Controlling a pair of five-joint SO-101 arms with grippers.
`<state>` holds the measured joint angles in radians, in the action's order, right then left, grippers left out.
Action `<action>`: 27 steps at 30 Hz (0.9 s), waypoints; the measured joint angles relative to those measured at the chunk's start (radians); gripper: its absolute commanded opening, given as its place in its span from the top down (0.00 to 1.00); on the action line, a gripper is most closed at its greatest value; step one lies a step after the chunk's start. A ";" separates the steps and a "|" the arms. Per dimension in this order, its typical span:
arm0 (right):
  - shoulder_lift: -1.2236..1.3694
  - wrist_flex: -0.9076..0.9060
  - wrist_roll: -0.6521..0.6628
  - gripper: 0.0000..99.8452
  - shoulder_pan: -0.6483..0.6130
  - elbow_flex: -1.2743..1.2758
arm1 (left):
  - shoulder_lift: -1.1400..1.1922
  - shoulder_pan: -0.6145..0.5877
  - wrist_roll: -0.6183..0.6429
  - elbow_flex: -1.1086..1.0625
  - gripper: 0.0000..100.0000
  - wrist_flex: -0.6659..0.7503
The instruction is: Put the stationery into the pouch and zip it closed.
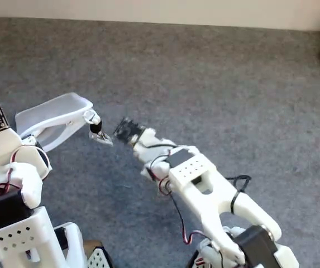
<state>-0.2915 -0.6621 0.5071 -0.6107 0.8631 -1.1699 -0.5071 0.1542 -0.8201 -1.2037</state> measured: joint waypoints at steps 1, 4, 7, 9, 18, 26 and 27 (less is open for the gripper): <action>0.021 0.008 0.000 0.99 0.011 0.000 | 0.000 0.000 0.000 0.000 0.99 0.000; 0.069 0.012 0.000 0.94 0.014 0.000 | 0.000 0.000 0.000 0.000 0.99 0.000; 0.106 0.017 0.000 0.88 0.012 -0.005 | 0.000 0.000 0.000 0.000 0.99 0.000; 0.123 0.003 0.000 0.87 0.012 -0.025 | 0.000 0.000 0.000 0.000 0.99 0.000; 0.253 -0.110 0.002 0.89 0.011 -0.158 | 0.000 0.000 0.000 0.000 0.99 0.000; 0.341 -0.184 0.003 1.00 0.014 -0.261 | 0.000 0.000 0.000 0.000 0.99 0.000; 0.341 -0.213 0.002 1.00 0.014 -0.281 | 0.000 0.000 0.000 0.000 0.99 0.000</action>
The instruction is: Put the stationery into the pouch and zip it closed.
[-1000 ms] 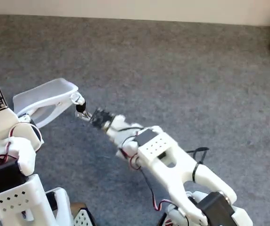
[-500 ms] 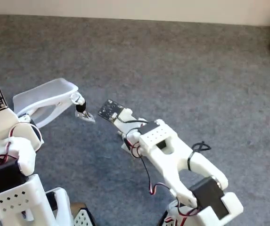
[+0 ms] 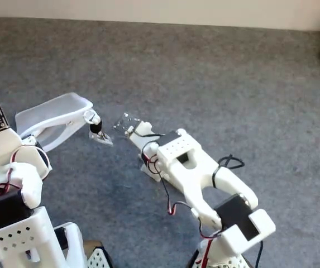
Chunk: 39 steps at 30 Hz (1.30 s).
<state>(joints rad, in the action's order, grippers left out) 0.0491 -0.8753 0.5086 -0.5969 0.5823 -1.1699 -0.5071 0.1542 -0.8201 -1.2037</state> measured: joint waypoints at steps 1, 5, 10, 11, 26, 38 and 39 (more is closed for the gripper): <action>0.002 -0.026 0.000 1.00 0.000 -0.011 | 0.000 0.000 0.000 0.000 0.99 0.000; 0.006 -0.120 0.000 1.00 0.000 -0.058 | 0.000 0.000 0.000 0.000 0.99 0.000; 0.006 -0.176 0.000 1.00 0.000 -0.091 | 0.000 0.000 0.000 0.000 0.99 0.000; 0.006 -0.184 0.000 1.00 0.000 -0.097 | 0.000 0.000 0.000 0.000 0.99 0.000; -0.302 -0.138 0.000 1.00 -0.014 0.028 | 0.000 0.000 0.000 0.000 0.99 0.000; -0.580 0.006 -0.121 1.00 -0.014 0.169 | 0.000 0.000 0.000 0.000 0.99 0.000; -0.598 0.006 -0.132 1.00 -0.014 0.169 | 0.000 0.008 0.000 0.000 0.99 0.000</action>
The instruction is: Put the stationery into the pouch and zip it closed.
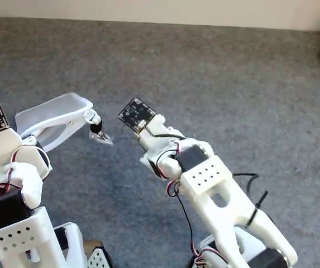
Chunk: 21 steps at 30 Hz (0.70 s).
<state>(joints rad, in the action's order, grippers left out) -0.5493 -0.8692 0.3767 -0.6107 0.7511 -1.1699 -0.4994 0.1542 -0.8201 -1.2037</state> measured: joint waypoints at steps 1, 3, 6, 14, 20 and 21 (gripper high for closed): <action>-0.015 0.000 -0.012 1.00 0.000 0.000 | 0.000 0.014 -0.002 0.000 0.99 0.000; -0.046 0.000 -0.037 1.00 0.000 0.000 | 0.000 0.048 -0.021 0.000 0.99 0.000; -0.086 0.000 -0.069 1.00 0.000 0.000 | 0.000 0.106 -0.040 0.000 0.99 0.000; -0.124 0.000 -0.095 1.00 0.000 0.000 | 0.000 0.230 -0.044 0.046 0.99 -0.018; -0.124 0.000 -0.095 1.00 0.000 0.000 | 0.000 0.250 -0.044 0.055 0.99 -0.020; -0.124 0.000 -0.095 1.00 0.000 0.000 | 0.000 0.250 -0.044 0.055 0.99 -0.023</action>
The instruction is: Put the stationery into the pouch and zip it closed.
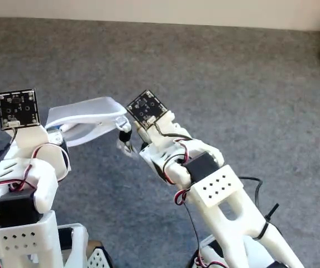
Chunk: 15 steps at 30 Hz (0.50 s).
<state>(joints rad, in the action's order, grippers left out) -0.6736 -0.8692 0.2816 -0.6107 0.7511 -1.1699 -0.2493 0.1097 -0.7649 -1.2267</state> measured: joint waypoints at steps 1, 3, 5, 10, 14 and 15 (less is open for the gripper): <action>0.000 0.000 0.000 1.00 0.000 0.000 | 0.000 0.000 0.000 0.000 0.99 0.000; -0.006 0.000 0.000 1.00 0.000 0.002 | 0.000 0.000 0.000 0.000 0.99 0.000; -0.035 0.000 0.000 1.00 0.000 0.002 | 0.000 0.000 0.000 0.000 0.99 -0.009; -0.183 0.000 0.000 1.00 0.000 0.074 | 0.000 0.000 0.000 0.000 0.99 -0.012; -0.295 0.058 0.000 1.00 -0.008 0.149 | 0.000 0.000 0.000 0.000 0.99 -0.012; -0.318 0.083 0.000 1.00 -0.011 0.175 | 0.000 0.000 0.000 0.000 0.99 -0.012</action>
<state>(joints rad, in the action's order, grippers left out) -0.9912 -0.7864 0.2816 -0.6214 0.9260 -1.1699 -0.2493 0.1097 -0.7649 -1.2390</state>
